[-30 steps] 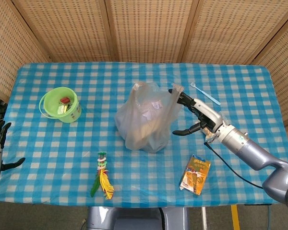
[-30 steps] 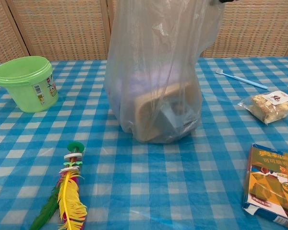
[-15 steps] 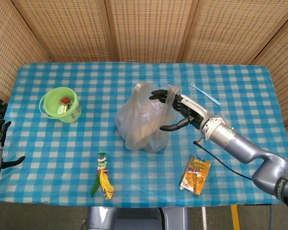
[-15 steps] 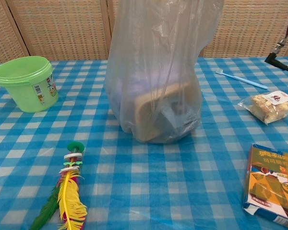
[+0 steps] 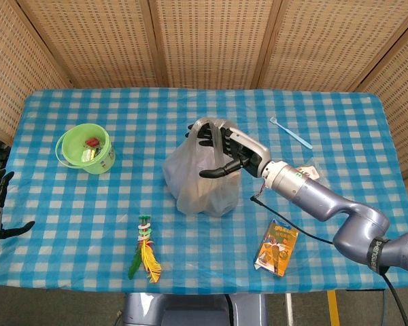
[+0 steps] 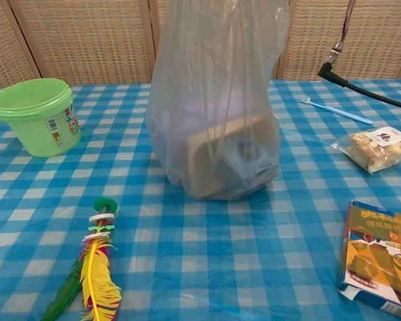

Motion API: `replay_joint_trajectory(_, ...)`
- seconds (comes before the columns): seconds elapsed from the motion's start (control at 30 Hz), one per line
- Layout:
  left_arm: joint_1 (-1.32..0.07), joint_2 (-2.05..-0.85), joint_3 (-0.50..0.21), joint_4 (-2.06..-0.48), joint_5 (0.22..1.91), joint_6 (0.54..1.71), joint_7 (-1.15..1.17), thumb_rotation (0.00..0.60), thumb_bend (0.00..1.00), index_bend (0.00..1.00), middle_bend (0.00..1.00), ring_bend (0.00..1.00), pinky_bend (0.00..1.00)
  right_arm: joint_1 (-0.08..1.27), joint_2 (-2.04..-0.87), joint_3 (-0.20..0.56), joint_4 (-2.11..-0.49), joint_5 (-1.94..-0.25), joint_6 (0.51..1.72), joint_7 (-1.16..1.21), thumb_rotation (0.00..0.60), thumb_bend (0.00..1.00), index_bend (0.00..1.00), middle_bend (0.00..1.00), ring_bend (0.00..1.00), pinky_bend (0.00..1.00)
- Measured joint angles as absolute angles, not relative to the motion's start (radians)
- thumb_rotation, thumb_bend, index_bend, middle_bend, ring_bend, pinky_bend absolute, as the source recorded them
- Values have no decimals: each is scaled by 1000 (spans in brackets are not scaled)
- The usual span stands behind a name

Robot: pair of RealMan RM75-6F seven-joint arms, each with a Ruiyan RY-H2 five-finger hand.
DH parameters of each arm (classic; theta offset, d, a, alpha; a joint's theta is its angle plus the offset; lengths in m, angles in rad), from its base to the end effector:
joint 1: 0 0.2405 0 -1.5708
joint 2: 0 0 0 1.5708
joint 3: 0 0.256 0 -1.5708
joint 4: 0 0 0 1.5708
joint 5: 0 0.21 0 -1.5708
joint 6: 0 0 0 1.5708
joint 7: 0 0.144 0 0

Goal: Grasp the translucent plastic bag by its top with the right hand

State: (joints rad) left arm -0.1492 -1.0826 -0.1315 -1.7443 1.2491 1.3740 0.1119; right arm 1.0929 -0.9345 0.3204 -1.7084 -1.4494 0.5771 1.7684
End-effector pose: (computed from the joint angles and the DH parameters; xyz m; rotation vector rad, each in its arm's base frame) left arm -0.3049 0.2123 0.1653 -1.2574 -1.0066 -0.8198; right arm -0.0023 -0.3906 0.1400 -1.3160 2.2662 -1.4274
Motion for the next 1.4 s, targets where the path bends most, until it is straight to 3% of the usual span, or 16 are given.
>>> replay_joint_trajectory(0.5, -156, -1081, -134, -1743, 1232, 1365, 111, 600, 0, 0, 0, 0, 0, 1149, -1011, 412, -1688, -1345, 483, 1763, 600, 0, 198, 257, 111, 173)
replay_joint_trajectory(0.7, -158, -1079, -138, -1741, 1223, 1362, 105, 600, 0, 0, 0, 0, 0, 1152, -1036, 480, -1673, -1309, 460, 1832, 600, 0, 193, 368, 214, 324)
replay_joint_trajectory(0.93, -162, -1079, -139, -1738, 1215, 1354, 104, 600, 0, 0, 0, 0, 0, 1147, -1042, 535, -1666, -1282, 406, 1863, 600, 0, 170, 522, 375, 588)
replay_joint_trajectory(1.13, -161, -1076, -138, -1739, 1215, 1356, 97, 600, 0, 0, 0, 0, 0, 1148, -1045, 571, -1661, -1250, 358, 1835, 600, 0, 169, 547, 416, 613)
replay_joint_trajectory(1.27, -161, -1075, -138, -1738, 1215, 1355, 93, 600, 0, 0, 0, 0, 0, 1136, -1046, 594, -1666, -1210, 349, 1804, 600, 0, 300, 663, 548, 746)
replay_joint_trajectory(1.4, -163, -1075, -137, -1737, 1215, 1352, 94, 600, 0, 0, 0, 0, 0, 1124, -1045, 610, -1668, -1177, 337, 1757, 600, 0, 559, 766, 682, 868)
